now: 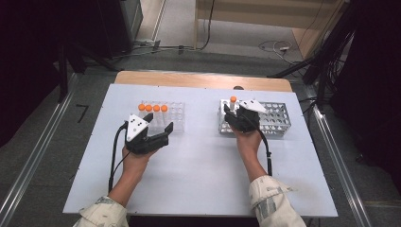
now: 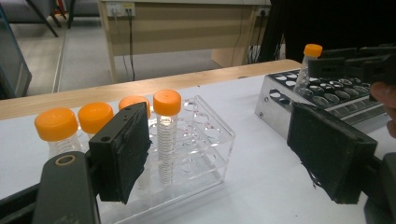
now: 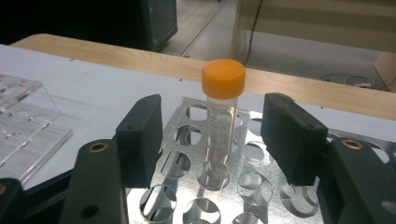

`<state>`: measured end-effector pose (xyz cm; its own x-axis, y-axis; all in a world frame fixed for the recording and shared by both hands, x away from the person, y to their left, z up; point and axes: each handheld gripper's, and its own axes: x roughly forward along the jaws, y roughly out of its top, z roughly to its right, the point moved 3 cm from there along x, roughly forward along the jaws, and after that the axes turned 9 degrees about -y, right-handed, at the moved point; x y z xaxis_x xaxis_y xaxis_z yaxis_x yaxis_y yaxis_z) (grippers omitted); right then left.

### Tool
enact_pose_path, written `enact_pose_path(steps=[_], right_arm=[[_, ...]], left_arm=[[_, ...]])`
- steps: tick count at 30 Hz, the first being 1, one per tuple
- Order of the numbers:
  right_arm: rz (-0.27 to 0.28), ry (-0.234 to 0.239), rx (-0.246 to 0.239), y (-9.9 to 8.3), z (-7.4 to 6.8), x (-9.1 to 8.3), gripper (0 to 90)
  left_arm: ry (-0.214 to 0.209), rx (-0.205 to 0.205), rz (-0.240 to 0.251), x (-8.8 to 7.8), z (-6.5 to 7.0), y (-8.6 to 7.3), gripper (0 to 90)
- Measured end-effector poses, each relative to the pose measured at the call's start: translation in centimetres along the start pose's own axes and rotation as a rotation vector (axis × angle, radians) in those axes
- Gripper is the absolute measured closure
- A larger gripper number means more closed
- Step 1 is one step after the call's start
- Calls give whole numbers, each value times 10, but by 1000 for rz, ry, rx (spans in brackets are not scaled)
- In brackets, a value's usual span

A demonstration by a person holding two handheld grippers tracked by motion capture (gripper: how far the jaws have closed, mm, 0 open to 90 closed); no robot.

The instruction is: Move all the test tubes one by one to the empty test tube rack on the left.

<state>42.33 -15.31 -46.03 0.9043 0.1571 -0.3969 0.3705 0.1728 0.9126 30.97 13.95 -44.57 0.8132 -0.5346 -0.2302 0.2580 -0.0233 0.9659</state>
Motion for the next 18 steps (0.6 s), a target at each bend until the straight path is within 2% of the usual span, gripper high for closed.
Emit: enact_pose_path(steps=[5,9,18], right_arm=[[-9,-3,18,-4,0,8,428],[-6,-4,6,-8,-2,13,465],[0,-9,11,-10,-1,16,527]], left_arm=[[0,-7,3,-1,-1,0,217],[-1,-8,2,-1,-1,-1,217],[2,-11,5,-2,-2,-1,218]])
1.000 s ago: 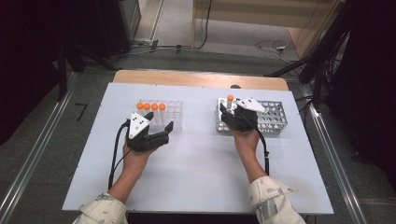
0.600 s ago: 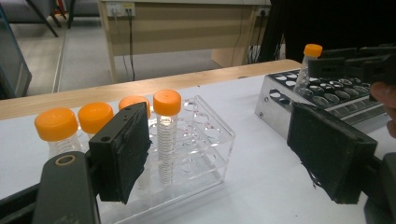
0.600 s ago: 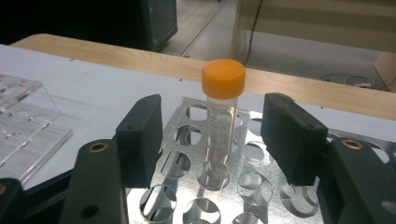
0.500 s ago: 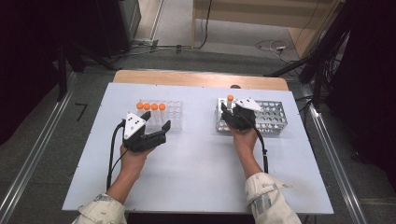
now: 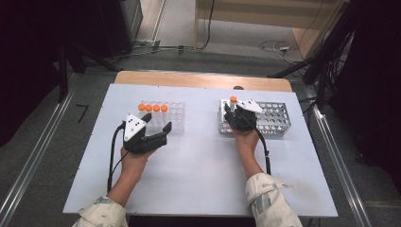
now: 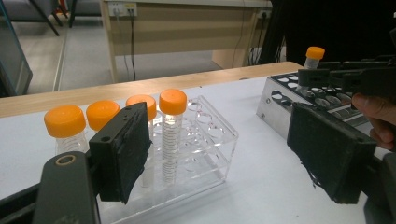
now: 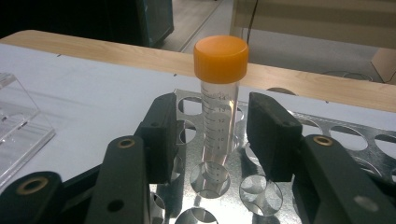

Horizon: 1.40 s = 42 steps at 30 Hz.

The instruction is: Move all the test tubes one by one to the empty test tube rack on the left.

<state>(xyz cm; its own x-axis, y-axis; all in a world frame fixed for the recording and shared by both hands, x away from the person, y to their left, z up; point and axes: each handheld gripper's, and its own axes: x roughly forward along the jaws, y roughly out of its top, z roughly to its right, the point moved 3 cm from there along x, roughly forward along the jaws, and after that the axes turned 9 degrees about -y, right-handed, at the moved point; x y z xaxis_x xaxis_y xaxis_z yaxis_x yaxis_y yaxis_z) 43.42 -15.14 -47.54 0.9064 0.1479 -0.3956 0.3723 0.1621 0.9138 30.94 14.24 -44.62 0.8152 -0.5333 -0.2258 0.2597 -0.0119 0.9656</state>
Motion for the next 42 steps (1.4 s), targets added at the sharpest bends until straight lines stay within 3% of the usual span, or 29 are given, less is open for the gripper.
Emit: enact_pose_path(steps=[29,42], right_arm=[[2,-7,-1,-3,1,2,660],[5,-10,-7,-3,1,3,698]], left_arm=[[-3,0,-20,4,1,-4,215],[23,-7,-25,5,-1,-5,150]])
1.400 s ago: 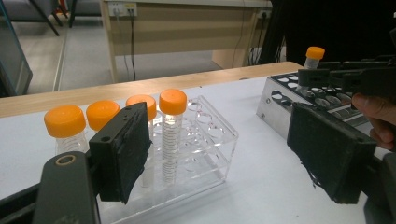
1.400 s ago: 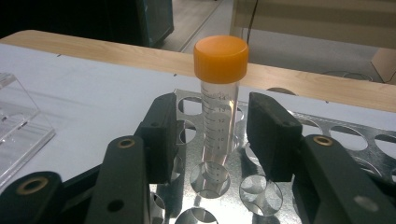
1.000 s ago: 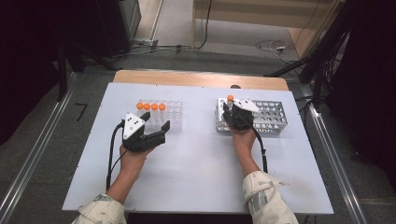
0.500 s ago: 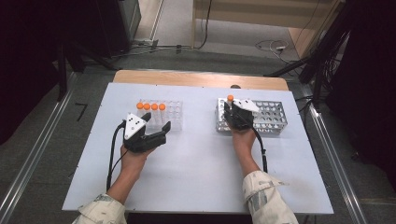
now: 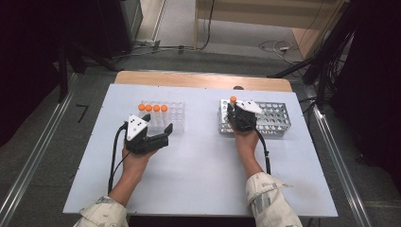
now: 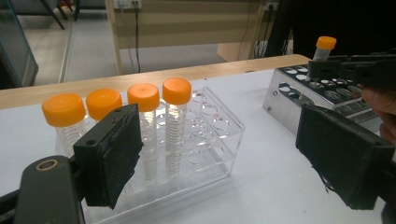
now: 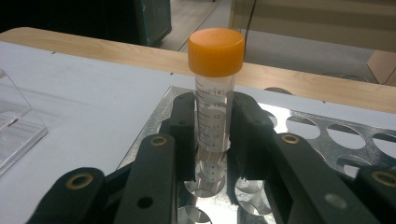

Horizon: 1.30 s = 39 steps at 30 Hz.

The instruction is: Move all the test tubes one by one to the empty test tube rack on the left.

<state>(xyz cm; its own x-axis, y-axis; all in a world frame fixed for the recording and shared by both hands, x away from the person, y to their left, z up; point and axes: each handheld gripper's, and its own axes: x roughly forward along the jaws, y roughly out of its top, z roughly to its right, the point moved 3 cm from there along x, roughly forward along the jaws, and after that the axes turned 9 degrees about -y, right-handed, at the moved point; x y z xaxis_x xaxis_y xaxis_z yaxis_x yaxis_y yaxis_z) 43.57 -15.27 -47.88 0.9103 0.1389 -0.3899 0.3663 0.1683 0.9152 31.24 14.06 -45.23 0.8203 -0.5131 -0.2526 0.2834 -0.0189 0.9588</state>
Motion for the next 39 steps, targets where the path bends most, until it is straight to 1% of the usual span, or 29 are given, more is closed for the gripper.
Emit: enact_pose_path(steps=[11,13,20,29,35,39], right_arm=[[2,-4,6,0,1,0,715],[11,-3,2,1,1,0,715],[25,-3,12,4,1,-3,716],[61,-7,25,10,4,-9,717],[71,1,33,13,5,-12,717],[83,7,28,16,4,-15,717]], left_arm=[[1,2,-1,0,1,0,151],[2,1,-3,0,1,0,151],[2,1,-1,0,1,0,151],[0,0,-3,0,1,-1,151],[-1,0,-4,1,1,-1,151],[0,0,-2,0,1,-1,151]])
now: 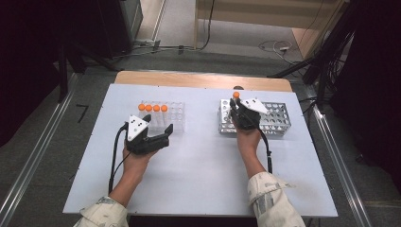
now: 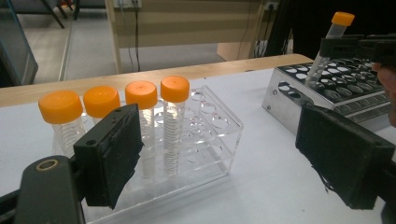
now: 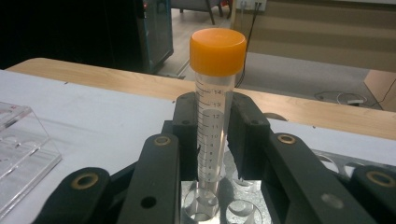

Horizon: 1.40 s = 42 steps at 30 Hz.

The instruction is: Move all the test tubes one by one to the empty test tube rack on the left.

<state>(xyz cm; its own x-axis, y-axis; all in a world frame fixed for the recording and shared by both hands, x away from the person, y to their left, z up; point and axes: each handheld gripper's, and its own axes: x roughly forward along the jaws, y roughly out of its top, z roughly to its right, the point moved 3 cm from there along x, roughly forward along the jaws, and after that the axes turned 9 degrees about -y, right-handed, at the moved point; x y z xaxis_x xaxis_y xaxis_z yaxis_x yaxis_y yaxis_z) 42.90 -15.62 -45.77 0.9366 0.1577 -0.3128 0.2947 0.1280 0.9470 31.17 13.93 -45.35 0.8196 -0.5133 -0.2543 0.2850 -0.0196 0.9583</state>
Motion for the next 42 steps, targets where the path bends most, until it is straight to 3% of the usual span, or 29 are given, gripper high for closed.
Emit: enact_pose_path(steps=[23,42], right_arm=[[44,-9,-9,13,3,-11,723],[80,15,-10,20,4,-25,723]], left_arm=[[1,0,0,0,0,0,151],[2,-2,-2,0,0,0,152]])
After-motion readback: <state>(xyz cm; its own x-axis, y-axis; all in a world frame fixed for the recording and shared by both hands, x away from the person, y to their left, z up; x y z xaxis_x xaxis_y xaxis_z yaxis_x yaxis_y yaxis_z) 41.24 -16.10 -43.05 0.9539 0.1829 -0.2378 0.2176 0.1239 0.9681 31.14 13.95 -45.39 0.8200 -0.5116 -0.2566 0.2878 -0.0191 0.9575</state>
